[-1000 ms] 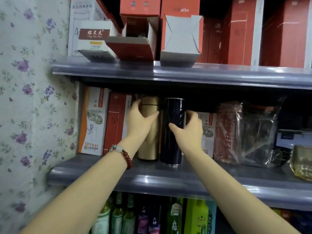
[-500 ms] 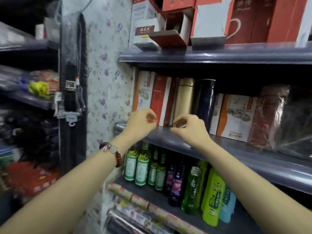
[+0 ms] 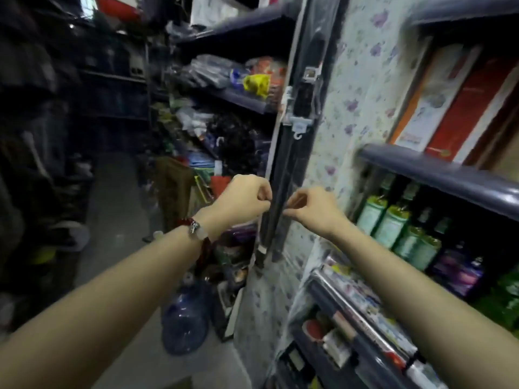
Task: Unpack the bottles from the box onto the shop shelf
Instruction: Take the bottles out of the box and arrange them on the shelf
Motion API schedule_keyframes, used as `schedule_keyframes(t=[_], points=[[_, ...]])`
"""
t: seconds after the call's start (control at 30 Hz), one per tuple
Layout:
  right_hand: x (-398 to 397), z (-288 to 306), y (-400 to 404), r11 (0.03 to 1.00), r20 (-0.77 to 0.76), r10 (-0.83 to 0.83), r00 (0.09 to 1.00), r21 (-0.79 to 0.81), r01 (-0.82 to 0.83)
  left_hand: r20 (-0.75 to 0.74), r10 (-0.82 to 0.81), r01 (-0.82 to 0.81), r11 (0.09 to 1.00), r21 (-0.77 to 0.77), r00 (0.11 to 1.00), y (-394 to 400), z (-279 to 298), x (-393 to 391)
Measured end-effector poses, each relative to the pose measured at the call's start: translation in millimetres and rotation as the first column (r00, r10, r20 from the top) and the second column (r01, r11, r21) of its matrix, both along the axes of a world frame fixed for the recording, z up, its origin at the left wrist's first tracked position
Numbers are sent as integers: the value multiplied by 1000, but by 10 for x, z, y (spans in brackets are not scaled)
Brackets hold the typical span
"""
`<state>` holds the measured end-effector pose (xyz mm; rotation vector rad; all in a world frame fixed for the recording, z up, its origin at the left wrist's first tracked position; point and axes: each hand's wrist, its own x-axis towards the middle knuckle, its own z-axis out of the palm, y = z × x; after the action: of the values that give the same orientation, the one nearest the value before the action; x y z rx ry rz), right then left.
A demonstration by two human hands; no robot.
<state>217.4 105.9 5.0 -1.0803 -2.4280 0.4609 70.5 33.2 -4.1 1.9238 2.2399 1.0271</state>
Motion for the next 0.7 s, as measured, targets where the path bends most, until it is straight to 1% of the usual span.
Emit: schedule_keyframes(t=[0.13, 0.3, 0.47, 0.57, 0.7], points=[[-755, -743, -211, 987, 52, 100, 994, -135, -92, 75, 111, -98, 982, -160, 991, -338, -793, -628], [-1391, -1866, -404, 937, 145, 194, 970, -321, -139, 152, 257, -187, 912, -365, 954, -689, -1871, -1229], [-1731, -2974, -366, 885, 239, 246, 939, -451, -117, 199, 375, -234, 832, -503, 906, -841, -2875, -1550], [-1852, -3557, -288, 846, 273, 285, 919, -522, -107, 237, 458, -263, 784, -563, 857, -846, -3452, -1640], [-1918, -4322, -222, 798, 296, 358, 886, -590, -126, 281, 508, -241, 737, -632, 814, -820, -4217, -1641]])
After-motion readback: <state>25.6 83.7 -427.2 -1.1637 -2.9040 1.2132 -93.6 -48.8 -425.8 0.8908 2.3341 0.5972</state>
